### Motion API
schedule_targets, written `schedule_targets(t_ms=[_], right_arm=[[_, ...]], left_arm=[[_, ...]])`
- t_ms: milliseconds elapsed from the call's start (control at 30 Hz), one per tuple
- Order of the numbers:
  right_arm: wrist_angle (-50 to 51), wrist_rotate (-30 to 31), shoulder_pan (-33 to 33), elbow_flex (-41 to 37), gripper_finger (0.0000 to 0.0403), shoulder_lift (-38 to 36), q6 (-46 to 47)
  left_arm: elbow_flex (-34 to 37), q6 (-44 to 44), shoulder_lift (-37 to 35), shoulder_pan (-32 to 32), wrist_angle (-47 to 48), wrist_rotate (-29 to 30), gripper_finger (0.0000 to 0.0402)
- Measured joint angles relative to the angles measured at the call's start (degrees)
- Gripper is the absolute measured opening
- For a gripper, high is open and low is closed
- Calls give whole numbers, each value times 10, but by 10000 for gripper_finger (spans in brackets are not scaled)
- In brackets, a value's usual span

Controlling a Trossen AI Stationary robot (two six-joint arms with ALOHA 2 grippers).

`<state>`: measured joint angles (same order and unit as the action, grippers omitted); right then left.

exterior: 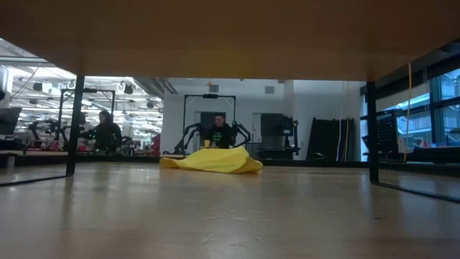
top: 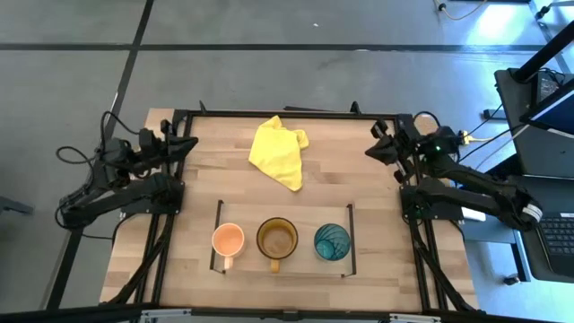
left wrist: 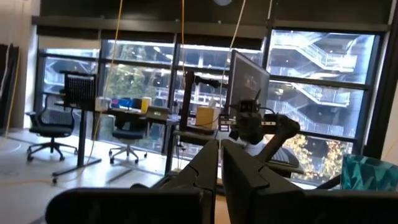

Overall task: Stack small to large cups/mugs on shelf
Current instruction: Return to Home Position

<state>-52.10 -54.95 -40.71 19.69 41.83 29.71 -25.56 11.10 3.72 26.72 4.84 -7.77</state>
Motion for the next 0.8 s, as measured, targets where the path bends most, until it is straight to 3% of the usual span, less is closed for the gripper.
schedule_targets(t_ms=[267,433,533,667,800], right_arm=[[0,83,32,-57,12,-72,-32],[0,129,61,-70,12,-90,-53],[-6,129,74,-70,12,-90,-59],[-5,121,93,-70,12,-90,-74],[31,49,104,-70,12,-90,-150]], left_arm=[[25,-21,-8,-4,-14,-16,14],[152,0,-8,-32,-219,-34,14],[215,29,-9,-55,-294,-21,14],[241,48,-11,-93,-301,4,14],[242,36,-11,-135,-270,35,14]])
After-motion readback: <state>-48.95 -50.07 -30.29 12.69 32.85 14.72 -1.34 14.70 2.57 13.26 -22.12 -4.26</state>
